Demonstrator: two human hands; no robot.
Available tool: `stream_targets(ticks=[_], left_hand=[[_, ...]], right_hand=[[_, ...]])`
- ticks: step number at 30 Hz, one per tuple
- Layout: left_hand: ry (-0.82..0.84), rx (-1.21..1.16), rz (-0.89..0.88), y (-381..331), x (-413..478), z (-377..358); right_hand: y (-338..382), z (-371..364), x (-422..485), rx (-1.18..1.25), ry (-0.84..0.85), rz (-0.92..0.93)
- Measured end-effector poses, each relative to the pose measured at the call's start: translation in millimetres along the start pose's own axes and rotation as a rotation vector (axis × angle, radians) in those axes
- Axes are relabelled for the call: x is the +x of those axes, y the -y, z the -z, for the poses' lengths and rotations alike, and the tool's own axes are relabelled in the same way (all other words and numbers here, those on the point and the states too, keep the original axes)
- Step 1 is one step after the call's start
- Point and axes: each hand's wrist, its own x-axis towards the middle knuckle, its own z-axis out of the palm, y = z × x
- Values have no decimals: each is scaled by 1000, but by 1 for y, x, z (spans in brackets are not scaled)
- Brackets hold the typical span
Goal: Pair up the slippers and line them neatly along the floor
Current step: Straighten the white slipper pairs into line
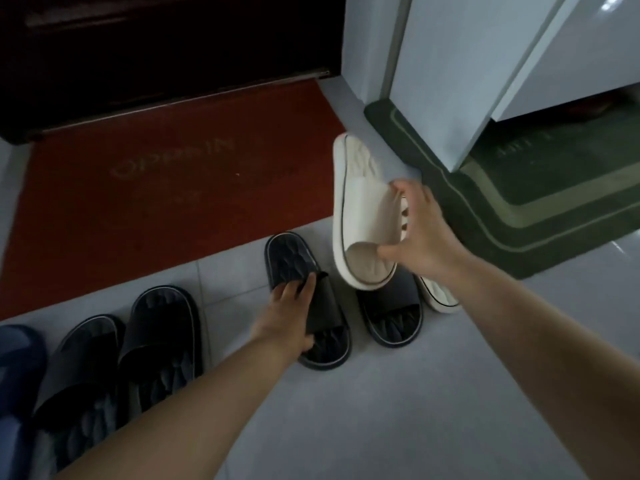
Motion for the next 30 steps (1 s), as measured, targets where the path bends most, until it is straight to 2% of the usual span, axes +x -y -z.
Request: stream_targets(ticks=[5, 9, 11, 14, 17, 19, 21, 23, 25, 27, 28, 30], left_hand=[[-74, -170, -136, -27, 20, -14], [-132, -650, -86, 2, 7, -20], [-193, -795, -42, 27, -7, -15], [-320, -738, -28, 63, -29, 1], [-451, -601, -161, 76, -47, 31], [-348, -450, -258, 74, -55, 47], [-150, -237, -241, 68, -62, 50], [-37, -121, -150, 63, -64, 42], [-15, -82, -99, 60, -63, 32], [26, -90, -73, 62, -58, 26], [63, -111, -68, 66, -56, 25], [142, -119, -68, 76, -54, 26]], right_hand=[[-28, 59, -24, 97, -105, -165], [-37, 49, -43, 88, -39, -152], [-27, 28, -44, 86, 39, -101], [2, -10, -44, -27, 161, 12], [37, -50, -52, -87, 313, 183], [58, -75, -61, -233, 369, 327], [73, -96, -70, -338, 416, 422], [78, -107, -79, -329, 461, 450], [71, -103, -80, -238, 493, 438], [54, -84, -69, -96, 458, 319], [42, -72, -58, -33, 361, 205], [9, -43, -31, 18, 81, -138]])
